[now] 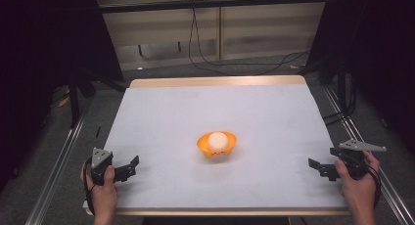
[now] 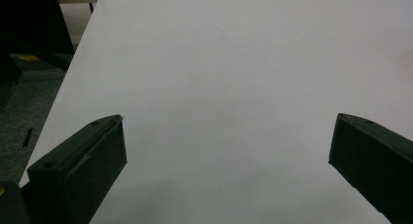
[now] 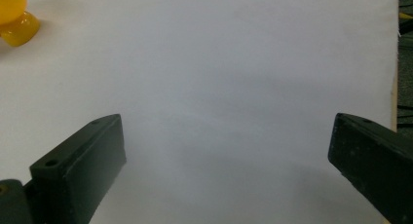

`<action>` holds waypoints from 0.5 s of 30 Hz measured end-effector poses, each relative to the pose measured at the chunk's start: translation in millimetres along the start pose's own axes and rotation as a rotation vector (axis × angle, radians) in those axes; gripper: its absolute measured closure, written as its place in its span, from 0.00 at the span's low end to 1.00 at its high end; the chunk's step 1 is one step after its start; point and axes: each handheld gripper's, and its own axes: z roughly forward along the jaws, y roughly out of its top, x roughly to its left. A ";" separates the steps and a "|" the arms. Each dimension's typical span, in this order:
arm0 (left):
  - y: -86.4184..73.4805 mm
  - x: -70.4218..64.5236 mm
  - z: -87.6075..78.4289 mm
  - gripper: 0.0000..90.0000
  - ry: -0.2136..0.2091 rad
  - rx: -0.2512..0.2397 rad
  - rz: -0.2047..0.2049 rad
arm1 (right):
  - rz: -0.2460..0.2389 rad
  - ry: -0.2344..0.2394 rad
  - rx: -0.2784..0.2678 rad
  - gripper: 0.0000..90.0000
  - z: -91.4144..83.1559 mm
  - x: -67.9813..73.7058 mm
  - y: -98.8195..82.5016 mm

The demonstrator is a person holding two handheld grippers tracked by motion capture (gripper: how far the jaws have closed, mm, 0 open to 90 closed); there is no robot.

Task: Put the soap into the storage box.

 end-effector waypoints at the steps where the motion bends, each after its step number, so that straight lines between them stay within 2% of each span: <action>1: 0.0 0.1 -0.1 0.00 0.000 0.000 0.000 | -0.002 -0.001 -0.003 0.00 -1.5 -1.1 -1.3; 4: 0.0 0.4 -0.1 0.00 0.001 0.000 0.000 | 0.007 -0.011 -0.011 0.00 -5.6 -3.5 -6.5; 7: 0.0 1.0 -0.5 0.00 -0.001 -0.001 -0.004 | 0.028 -0.002 -0.016 0.00 -10.6 -6.2 -12.3; 11: 0.1 1.7 -0.5 0.00 -0.002 0.000 -0.003 | 0.027 -0.004 -0.019 0.00 -15.6 -7.4 -18.4; 15: 0.0 1.5 -0.5 0.00 -0.003 -0.001 -0.005 | 0.028 -0.008 -0.049 0.00 -18.5 -6.6 -26.6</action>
